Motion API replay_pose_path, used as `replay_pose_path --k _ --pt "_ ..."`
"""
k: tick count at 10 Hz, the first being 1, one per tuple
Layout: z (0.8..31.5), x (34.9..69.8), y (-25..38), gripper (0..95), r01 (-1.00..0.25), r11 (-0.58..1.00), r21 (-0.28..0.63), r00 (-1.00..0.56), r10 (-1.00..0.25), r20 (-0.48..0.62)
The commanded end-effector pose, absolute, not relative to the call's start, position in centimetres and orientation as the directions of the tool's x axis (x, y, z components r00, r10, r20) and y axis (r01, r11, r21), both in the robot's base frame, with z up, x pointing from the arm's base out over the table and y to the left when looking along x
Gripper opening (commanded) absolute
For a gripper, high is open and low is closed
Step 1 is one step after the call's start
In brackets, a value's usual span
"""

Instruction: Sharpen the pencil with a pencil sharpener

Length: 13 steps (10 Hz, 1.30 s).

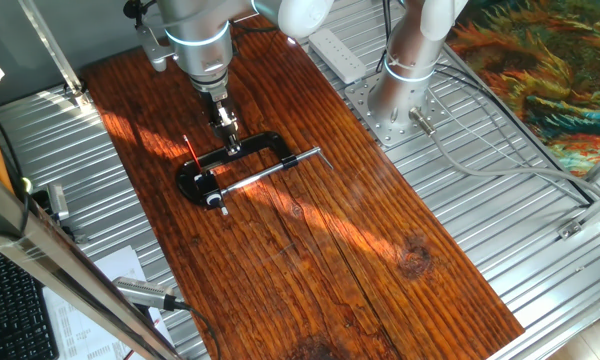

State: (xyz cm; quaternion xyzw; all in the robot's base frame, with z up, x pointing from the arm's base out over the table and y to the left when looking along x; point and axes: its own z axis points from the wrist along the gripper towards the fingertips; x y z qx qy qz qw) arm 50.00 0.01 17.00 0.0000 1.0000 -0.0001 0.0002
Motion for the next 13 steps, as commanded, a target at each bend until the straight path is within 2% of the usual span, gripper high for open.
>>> replay_pose_path --k 1,13 --pt "17.00 49.98 0.00 0.0 -0.314 0.948 0.057 -0.939 -0.319 0.130" --pt "17.12 49.94 0.08 0.0 -0.311 0.949 0.050 -0.940 -0.315 0.133"
